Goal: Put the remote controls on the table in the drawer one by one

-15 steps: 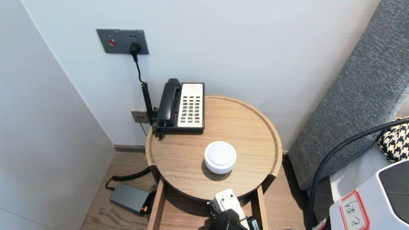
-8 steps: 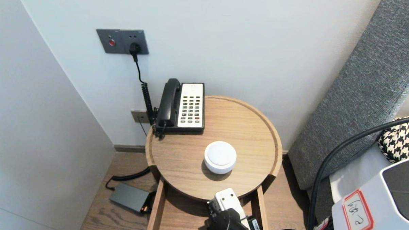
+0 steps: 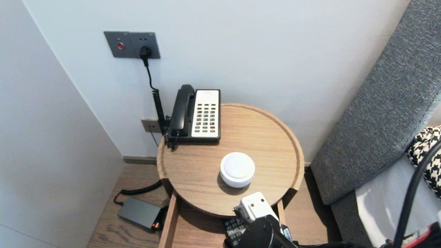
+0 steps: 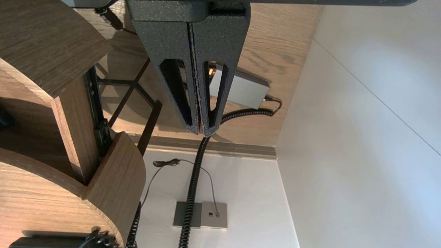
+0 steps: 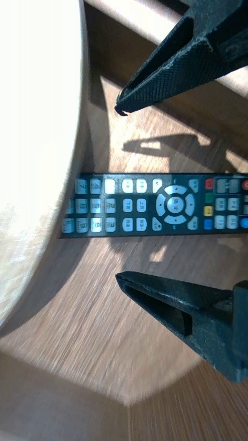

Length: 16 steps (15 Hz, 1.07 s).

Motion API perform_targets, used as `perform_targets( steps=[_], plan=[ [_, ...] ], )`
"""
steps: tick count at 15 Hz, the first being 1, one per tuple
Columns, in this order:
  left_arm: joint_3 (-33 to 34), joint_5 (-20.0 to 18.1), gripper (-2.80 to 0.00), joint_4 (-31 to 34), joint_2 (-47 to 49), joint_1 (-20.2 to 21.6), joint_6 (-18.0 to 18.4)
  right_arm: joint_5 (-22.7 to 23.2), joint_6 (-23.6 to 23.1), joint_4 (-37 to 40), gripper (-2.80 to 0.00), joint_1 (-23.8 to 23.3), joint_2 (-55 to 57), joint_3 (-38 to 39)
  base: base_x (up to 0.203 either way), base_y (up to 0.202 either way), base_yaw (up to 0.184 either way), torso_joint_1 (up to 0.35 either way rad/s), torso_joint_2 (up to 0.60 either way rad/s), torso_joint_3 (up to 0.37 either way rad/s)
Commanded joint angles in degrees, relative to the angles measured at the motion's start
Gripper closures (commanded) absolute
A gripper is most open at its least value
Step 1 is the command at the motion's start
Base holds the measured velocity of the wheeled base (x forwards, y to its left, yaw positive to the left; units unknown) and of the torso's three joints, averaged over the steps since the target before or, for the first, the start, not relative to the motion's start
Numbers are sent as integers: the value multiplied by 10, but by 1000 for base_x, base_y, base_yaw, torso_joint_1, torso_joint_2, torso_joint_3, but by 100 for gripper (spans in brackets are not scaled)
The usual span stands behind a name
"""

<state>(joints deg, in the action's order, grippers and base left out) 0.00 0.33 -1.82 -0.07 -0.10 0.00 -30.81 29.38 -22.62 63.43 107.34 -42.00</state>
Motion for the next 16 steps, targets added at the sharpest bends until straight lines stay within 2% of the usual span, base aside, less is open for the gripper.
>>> perform_targets(
  steps=[1, 8, 9, 14, 16],
  plan=[
    [5, 0, 0, 0, 0, 0, 0, 0, 2, 9, -280, 6, -58, 3, 0, 0, 0, 0, 0, 0],
    [5, 0, 0, 0, 0, 0, 0, 18, 3, 115, -280, 12, -194, 2, 0, 0, 0, 0, 0, 0],
    [5, 0, 0, 0, 0, 0, 0, 18, 3, 138, 0, 10, -214, -1, 0, 0, 0, 0, 0, 0],
    [5, 0, 0, 0, 0, 0, 0, 18, 0, 203, 0, -16, -249, -44, 0, 0, 0, 0, 0, 0],
    [5, 0, 0, 0, 0, 0, 0, 20, -1, 236, 0, -38, -247, -90, 0, 0, 0, 0, 0, 0]
  ],
)
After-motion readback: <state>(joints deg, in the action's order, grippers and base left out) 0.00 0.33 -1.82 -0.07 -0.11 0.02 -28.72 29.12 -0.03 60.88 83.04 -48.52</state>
